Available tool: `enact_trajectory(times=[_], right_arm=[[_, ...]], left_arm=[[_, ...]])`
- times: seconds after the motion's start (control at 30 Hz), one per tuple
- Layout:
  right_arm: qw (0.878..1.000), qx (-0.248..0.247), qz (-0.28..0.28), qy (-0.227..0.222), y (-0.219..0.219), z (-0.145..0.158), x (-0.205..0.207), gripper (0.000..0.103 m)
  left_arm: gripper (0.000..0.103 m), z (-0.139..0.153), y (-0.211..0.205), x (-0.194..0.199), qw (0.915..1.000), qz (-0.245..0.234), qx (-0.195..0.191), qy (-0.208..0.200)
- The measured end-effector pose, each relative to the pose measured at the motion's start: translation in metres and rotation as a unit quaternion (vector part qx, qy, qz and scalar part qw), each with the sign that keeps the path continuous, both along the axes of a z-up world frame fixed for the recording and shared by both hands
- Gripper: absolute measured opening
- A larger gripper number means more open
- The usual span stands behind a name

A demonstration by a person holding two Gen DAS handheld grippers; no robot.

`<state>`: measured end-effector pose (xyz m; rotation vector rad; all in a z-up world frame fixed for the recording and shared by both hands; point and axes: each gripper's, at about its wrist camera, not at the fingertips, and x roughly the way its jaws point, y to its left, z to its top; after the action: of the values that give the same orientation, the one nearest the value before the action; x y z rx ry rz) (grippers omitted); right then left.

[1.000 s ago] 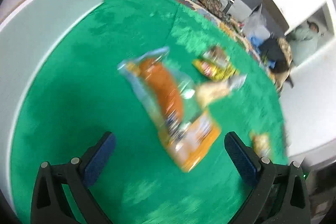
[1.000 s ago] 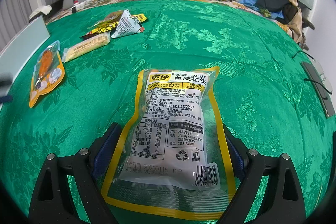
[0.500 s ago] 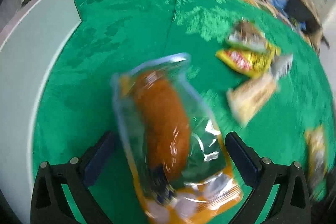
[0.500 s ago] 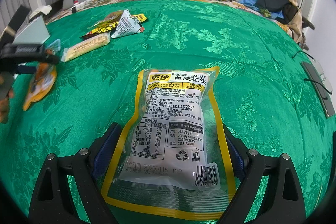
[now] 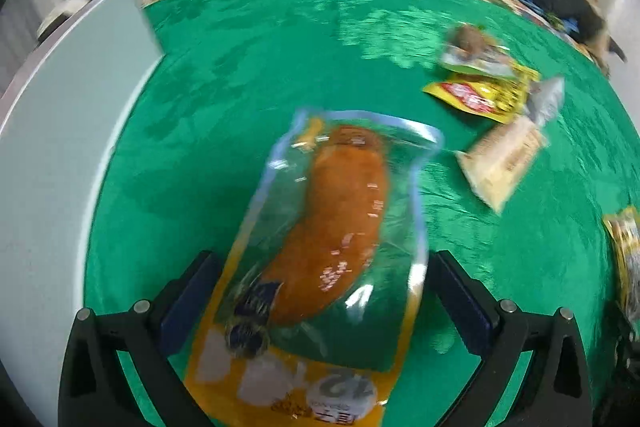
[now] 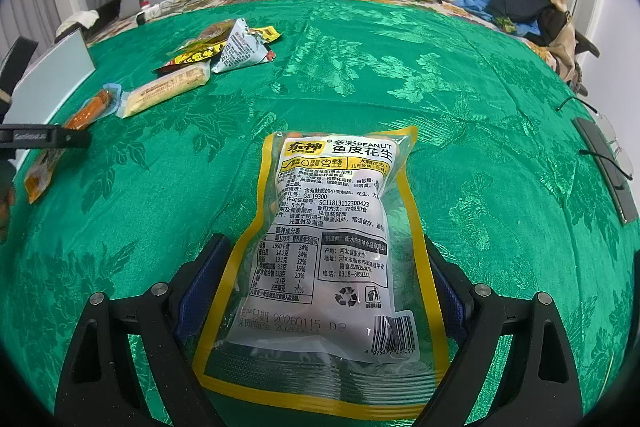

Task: Organize snacks
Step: 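Grasp the large vacuum-packed orange sausage with the left tool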

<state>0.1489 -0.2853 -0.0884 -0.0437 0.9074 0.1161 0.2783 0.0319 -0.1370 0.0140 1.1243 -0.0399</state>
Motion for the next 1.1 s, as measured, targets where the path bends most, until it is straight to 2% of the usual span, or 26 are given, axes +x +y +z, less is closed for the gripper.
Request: enact_trajectory(times=[0.07, 0.1, 0.17, 0.23, 0.3, 0.43, 0.57, 0.6, 0.63, 0.7, 1.1], right_arm=[[1.0, 0.0, 0.0, 0.0, -0.001, 0.0, 0.0, 0.093], [1.0, 0.0, 0.0, 0.0, 0.0, 0.0, 0.0, 0.093], [1.0, 0.0, 0.0, 0.0, 0.0, 0.0, 0.0, 0.093], [1.0, 0.0, 0.0, 0.0, 0.0, 0.0, 0.0, 0.093], [1.0, 0.0, 0.0, 0.0, 0.0, 0.0, 0.0, 0.093], [1.0, 0.0, 0.0, 0.0, 0.0, 0.0, 0.0, 0.093], [1.0, 0.0, 0.0, 0.0, 0.0, 0.0, 0.0, 0.093], [1.0, 0.0, 0.0, 0.0, 0.0, 0.0, 0.0, 0.093], [1.0, 0.0, 0.0, 0.0, 0.0, 0.0, 0.0, 0.093], [1.0, 0.0, 0.0, 0.0, 0.0, 0.0, 0.0, 0.093], [1.0, 0.0, 0.0, 0.0, 0.0, 0.0, 0.0, 0.093]], left_arm=[[0.078, 0.006, 0.0, -0.007, 0.9994, -0.025, -0.002, -0.022], [0.076, 0.007, 0.0, -0.011, 0.999, -0.038, -0.001, -0.024], [0.064, 0.012, -0.002, -0.02, 0.9972, -0.063, 0.012, -0.038], [0.061, 0.017, 0.0, -0.034, 0.9963, -0.075, 0.015, -0.039], [0.061, 0.018, 0.005, -0.048, 0.9973, -0.065, -0.005, -0.034], [0.066, 0.017, 0.002, -0.089, 0.9979, -0.047, -0.029, -0.034], [0.085, 0.008, -0.006, -0.126, 0.9978, -0.047, -0.034, -0.032], [0.087, 0.006, -0.01, -0.131, 0.9971, -0.058, -0.019, -0.047], [0.092, 0.003, -0.015, -0.133, 0.9963, -0.069, -0.004, -0.051], [0.101, 0.001, -0.012, -0.132, 0.9963, -0.069, -0.008, -0.05], [0.103, -0.001, -0.004, -0.127, 0.995, -0.057, -0.008, -0.082]])
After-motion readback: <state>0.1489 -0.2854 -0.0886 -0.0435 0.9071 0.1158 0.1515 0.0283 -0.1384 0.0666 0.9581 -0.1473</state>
